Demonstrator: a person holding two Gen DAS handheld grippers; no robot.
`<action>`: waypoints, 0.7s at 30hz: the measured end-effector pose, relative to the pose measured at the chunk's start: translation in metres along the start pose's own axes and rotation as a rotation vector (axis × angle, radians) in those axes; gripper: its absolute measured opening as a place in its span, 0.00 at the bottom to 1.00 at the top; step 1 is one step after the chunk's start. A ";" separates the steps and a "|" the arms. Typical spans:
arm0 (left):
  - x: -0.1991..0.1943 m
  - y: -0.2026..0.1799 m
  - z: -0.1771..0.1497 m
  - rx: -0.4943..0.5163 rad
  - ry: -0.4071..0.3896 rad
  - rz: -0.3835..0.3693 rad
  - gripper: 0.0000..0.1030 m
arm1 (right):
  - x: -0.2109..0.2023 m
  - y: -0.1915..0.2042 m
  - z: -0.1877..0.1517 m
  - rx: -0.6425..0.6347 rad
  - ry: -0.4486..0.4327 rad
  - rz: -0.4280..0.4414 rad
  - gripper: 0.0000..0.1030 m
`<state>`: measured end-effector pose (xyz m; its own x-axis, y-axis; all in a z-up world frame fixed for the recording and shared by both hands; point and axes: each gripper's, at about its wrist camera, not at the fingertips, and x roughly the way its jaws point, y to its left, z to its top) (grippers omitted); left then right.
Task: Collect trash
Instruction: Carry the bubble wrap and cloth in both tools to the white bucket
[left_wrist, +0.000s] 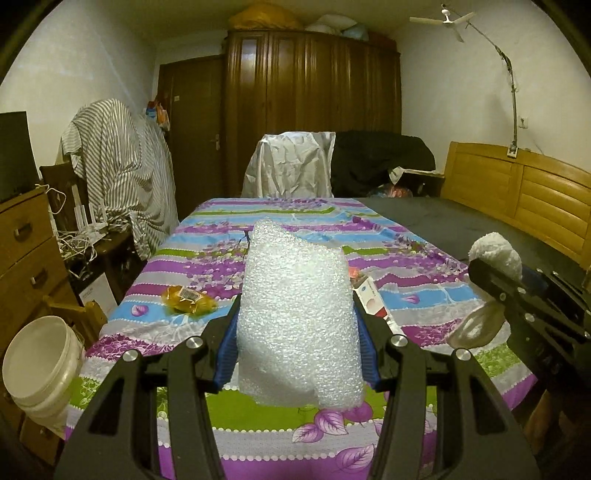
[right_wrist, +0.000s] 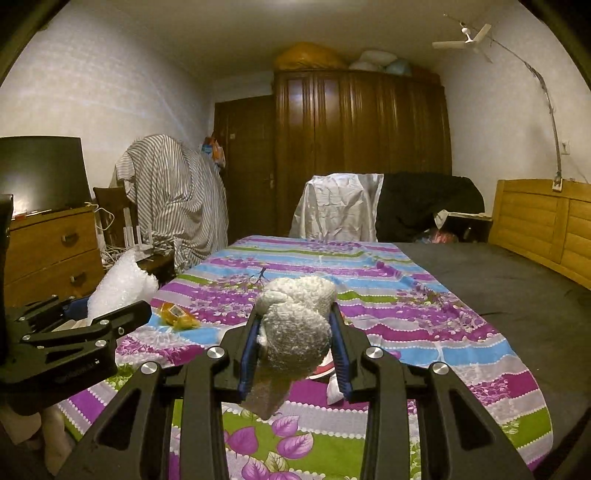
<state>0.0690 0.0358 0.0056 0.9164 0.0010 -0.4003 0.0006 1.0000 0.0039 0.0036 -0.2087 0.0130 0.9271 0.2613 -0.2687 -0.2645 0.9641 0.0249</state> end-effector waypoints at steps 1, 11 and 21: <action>0.000 0.000 0.001 -0.001 -0.003 0.000 0.49 | -0.002 0.000 0.001 -0.001 0.000 0.000 0.35; -0.008 0.006 0.000 -0.003 -0.009 0.004 0.49 | -0.009 0.005 0.002 -0.014 -0.002 0.006 0.35; -0.019 0.058 0.015 -0.065 -0.029 0.097 0.49 | 0.018 0.048 0.025 -0.052 0.019 0.124 0.35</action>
<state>0.0578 0.0935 0.0268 0.9219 0.0987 -0.3746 -0.1139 0.9933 -0.0186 0.0146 -0.1566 0.0338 0.8816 0.3766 -0.2845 -0.3903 0.9206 0.0090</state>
